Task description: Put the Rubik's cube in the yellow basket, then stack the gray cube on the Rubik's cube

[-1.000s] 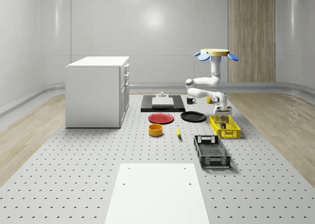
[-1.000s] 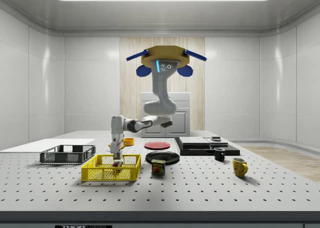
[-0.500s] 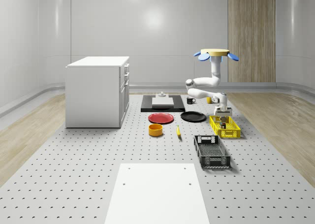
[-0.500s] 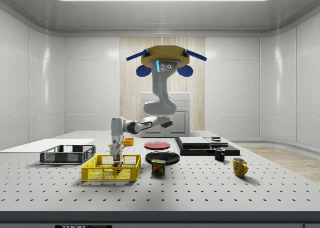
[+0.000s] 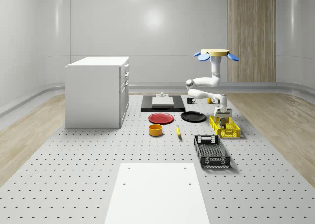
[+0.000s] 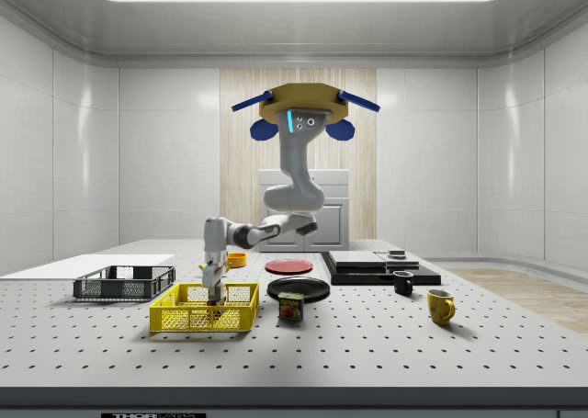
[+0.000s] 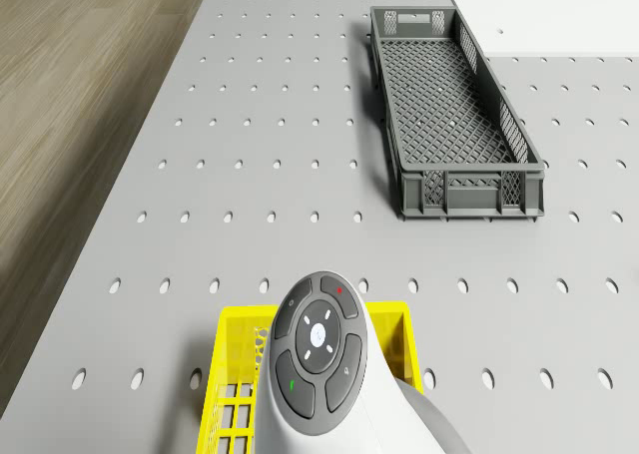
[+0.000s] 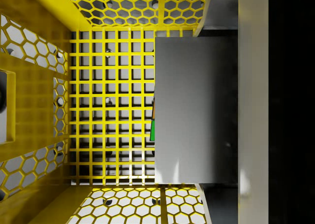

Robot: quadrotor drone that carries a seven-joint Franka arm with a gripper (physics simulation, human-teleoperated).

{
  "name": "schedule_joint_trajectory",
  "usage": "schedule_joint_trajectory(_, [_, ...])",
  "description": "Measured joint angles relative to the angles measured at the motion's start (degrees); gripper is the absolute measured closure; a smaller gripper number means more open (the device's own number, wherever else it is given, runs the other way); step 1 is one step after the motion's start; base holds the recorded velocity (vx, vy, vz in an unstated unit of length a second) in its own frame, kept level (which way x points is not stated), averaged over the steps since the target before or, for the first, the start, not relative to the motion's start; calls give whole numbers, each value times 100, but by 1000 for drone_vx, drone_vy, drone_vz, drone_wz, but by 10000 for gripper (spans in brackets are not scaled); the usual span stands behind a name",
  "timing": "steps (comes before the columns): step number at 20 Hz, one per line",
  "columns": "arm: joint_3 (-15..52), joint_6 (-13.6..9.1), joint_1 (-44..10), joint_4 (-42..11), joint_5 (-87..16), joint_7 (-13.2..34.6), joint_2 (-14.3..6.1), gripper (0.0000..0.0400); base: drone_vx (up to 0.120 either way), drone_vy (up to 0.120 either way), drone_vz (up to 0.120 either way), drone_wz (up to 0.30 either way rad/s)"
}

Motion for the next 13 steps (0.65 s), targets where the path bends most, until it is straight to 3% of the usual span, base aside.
schedule_joint_trajectory(5, [92,-65,29,-55,82,-1,7,28,0,0,0,0])
schedule_joint_trajectory(13, [390,-226,87,-203,360,17,1,4,0,0,0,0])
